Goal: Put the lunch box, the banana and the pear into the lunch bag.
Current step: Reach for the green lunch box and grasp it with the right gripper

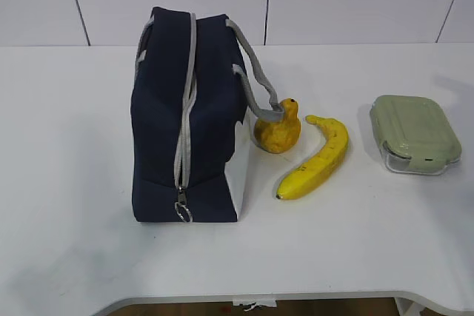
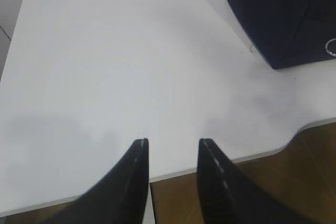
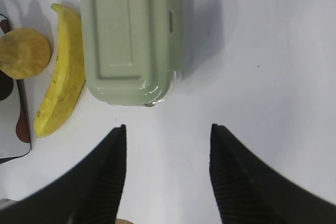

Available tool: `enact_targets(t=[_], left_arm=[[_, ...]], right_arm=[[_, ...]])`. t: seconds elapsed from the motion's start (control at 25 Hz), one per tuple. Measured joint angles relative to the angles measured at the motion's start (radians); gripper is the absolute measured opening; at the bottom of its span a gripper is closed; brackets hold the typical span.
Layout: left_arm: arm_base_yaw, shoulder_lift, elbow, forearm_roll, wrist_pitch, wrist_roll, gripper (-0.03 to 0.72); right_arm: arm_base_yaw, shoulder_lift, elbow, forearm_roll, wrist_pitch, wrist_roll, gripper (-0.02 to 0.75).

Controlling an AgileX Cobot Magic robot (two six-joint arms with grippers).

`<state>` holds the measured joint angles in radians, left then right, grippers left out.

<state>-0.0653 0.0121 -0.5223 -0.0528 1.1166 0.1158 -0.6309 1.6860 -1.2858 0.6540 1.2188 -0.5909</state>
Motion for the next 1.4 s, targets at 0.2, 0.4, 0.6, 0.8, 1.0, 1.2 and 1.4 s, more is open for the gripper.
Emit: enact_targets(t=[0.2,0.4,0.6,0.8,1.0,1.2,1.4], left_arm=[[0.0,0.0,0.0,0.0,0.0,0.0,0.243],[0.0,0.0,0.0,0.0,0.0,0.0,0.243],[0.0,0.0,0.0,0.002,0.0,0.0,0.243],[0.0,0.0,0.0,0.002,0.0,0.0,0.243],[0.0,0.0,0.0,0.002,0.0,0.0,0.243],[0.0,0.0,0.0,0.002,0.0,0.0,0.243],[0.0,0.0,0.0,0.002,0.0,0.0,0.243]], right_arm=[[0.0,0.004,0.0,0.011,0.0,0.022,0.434],[0.004,0.056,0.0,0.055,-0.002,0.032,0.507],[0.008,0.143,0.0,0.125,-0.006,-0.053,0.515],[0.008,0.227,-0.045,0.194,-0.008,-0.139,0.515],[0.008,0.309,-0.079,0.234,-0.02,-0.191,0.516],[0.008,0.36,-0.079,0.294,-0.023,-0.274,0.516],[0.008,0.407,-0.081,0.328,-0.025,-0.305,0.516]])
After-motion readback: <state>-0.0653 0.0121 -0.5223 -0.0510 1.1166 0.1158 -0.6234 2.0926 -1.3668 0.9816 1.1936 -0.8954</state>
